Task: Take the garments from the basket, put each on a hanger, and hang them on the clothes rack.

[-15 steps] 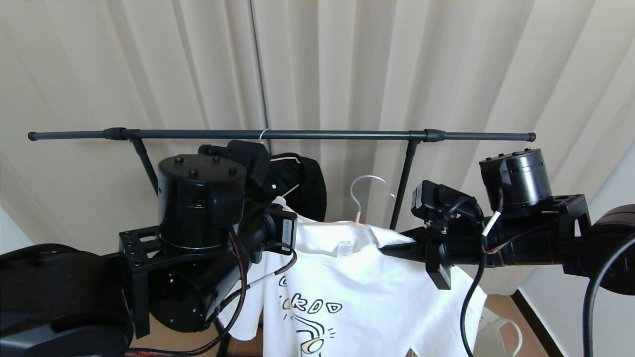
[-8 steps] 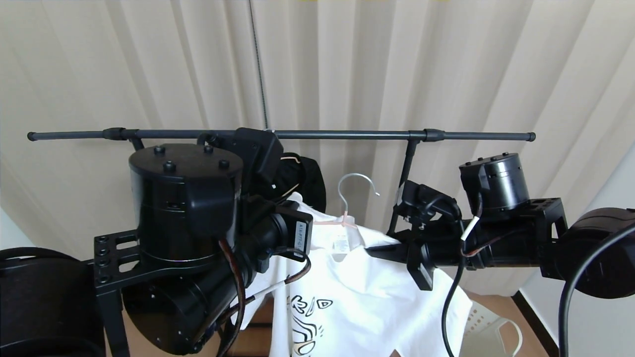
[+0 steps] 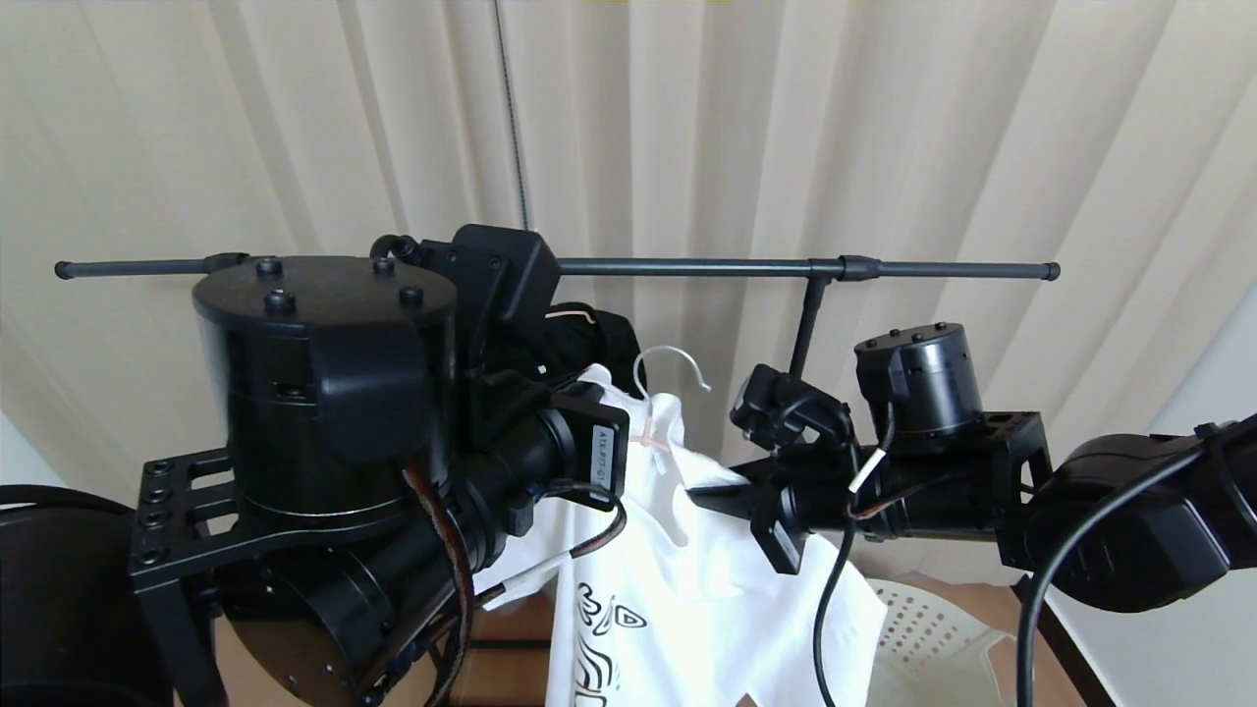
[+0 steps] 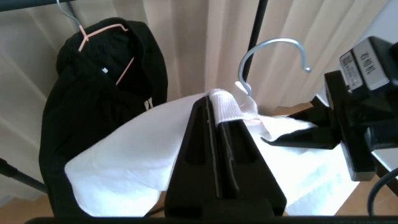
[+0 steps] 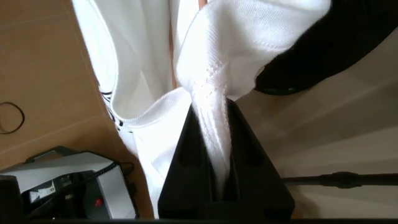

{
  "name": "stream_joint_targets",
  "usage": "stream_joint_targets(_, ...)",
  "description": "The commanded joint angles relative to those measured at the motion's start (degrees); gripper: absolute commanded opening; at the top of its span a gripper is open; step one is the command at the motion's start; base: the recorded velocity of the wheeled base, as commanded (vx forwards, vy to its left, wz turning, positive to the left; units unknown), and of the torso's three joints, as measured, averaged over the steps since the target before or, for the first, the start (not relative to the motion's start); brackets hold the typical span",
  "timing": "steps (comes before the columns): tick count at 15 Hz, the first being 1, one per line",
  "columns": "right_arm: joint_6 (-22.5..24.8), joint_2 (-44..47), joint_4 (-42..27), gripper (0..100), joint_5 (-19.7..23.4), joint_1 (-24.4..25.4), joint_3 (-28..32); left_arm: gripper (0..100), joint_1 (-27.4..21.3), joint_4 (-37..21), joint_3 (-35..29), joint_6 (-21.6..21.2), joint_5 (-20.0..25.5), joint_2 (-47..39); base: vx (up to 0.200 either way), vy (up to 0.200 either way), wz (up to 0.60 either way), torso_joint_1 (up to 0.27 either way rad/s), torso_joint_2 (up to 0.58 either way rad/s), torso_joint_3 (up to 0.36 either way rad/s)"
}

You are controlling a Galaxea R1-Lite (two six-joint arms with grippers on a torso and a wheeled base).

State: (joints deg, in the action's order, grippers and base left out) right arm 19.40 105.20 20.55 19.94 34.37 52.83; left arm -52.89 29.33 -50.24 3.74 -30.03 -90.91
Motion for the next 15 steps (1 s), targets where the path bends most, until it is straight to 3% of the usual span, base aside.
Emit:
stream_joint_targets(1, -0.1, 1.2, 1.2, 0, -0.1, 0.4, -0.2, 0, 0.0, 0.0, -0.2, 0.0, 0.0, -0.1, 0.000, 0.000, 0.00, 0.000, 0.00, 0.000)
stream_joint_targets(3, -3.3, 1.1, 4.3, 0, 0.2, 0.6, -0.5, 0, 0.0, 0.0, 0.1, 0.2, -0.1, -0.1, 0.000, 0.000, 0.00, 0.000, 0.00, 0.000)
stream_joint_targets(10, -7.6, 0.4, 16.2, 0, 1.1, 0.5, -3.5, 0, 0.2, 0.2, 0.4, 0.3, -0.4, -0.4, 0.000, 0.000, 0.00, 0.000, 0.00, 0.000)
stream_joint_targets(15, -8.2, -0.7, 21.7, 0, 4.4, 0.4, -6.2, 0, 0.3, 0.2, 1.0, 0.2, -0.4, -0.8, 0.000, 0.000, 0.00, 0.000, 0.00, 0.000)
